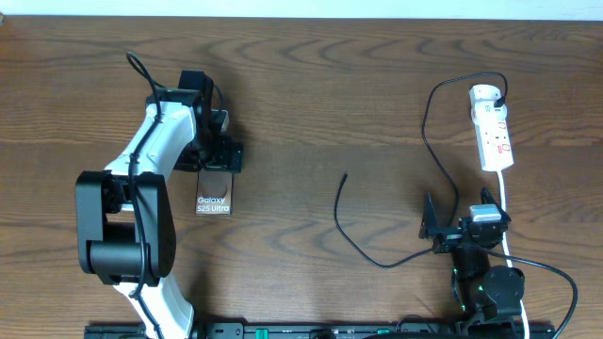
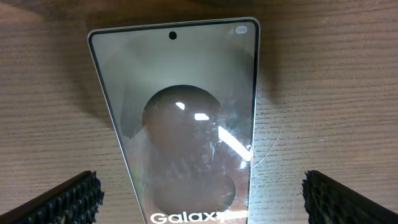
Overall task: Plug charger to phone and switch on socket
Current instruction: 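Lower the open left gripper down over the phone's top edge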
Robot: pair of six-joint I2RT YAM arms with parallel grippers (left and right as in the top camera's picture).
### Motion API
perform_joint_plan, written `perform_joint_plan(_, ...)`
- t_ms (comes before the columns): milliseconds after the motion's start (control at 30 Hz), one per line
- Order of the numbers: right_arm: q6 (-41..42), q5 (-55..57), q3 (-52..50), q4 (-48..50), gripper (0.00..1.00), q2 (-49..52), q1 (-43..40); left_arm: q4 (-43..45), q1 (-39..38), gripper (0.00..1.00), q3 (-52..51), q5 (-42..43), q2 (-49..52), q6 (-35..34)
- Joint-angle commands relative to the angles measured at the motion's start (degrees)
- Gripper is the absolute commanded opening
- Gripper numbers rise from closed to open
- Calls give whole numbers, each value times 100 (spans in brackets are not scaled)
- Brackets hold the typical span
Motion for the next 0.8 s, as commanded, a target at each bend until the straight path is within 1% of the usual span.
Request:
perform_joint_plan(0, 81, 44, -9, -15, 99, -24, 28, 13, 17, 98, -48, -50, 92, 11)
perform_joint_plan(767, 81, 44, -9, -15, 99, -24, 28, 358, 17, 98, -476, -50, 92, 13)
